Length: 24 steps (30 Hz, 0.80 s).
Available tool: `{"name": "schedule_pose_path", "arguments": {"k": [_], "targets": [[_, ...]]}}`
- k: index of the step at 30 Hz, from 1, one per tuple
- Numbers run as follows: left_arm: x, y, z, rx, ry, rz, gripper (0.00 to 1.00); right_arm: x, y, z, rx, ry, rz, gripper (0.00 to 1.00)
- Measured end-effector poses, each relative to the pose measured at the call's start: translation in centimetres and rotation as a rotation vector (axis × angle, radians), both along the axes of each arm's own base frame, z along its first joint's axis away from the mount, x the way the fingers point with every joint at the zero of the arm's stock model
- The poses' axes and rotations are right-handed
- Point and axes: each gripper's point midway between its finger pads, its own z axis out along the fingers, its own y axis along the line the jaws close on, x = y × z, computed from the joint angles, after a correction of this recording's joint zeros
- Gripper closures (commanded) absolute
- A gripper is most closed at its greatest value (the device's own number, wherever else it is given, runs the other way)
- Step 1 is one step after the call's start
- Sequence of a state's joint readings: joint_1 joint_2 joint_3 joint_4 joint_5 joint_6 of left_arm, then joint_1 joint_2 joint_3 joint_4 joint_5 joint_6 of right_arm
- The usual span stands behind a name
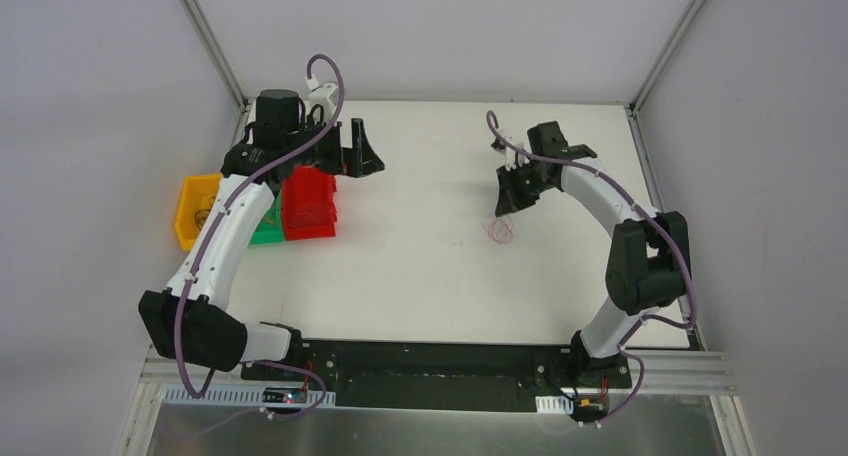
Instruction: Untangle the cables
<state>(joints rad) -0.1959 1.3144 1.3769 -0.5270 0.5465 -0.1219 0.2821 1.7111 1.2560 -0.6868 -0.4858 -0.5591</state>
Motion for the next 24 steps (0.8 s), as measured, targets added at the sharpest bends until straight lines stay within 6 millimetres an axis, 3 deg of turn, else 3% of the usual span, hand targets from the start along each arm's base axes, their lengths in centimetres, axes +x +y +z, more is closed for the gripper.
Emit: {"name": "schedule_pose_path", "arguments": {"k": [3, 6, 11, 17, 20, 24], "targets": [[-0.2, -1.7, -0.7, -0.107, 0.089, -0.018, 0.01, 2.9, 1.9, 3.6, 0.084, -0.069, -0.154, 1.00], [0.1, -3.7, -2.9, -0.198, 0.217, -0.010, 0.01, 3.6, 4.0, 5.8, 0.146, -0.101, -0.232, 1.00], [-0.8, -7.7, -8.2, -0.270, 0.460, 0.009, 0.05, 2.7, 7.4, 6.6, 0.191, -0.058, -0.298, 1.00], [-3.2, -13.0, -11.0, -0.259, 0.586, -0.071, 0.23, 2.2, 10.3, 7.2, 0.233, -0.041, -0.341, 1.00], [-3.8, -14.4, -12.8, -0.242, 0.639, -0.085, 0.39, 1.6, 11.5, 7.3, 0.245, -0.033, -0.332, 1.00], [-3.8, -14.7, -14.9, -0.222, 0.693, -0.070, 0.80, 0.9, 12.4, 7.4, 0.248, -0.027, -0.312, 1.00]]}}
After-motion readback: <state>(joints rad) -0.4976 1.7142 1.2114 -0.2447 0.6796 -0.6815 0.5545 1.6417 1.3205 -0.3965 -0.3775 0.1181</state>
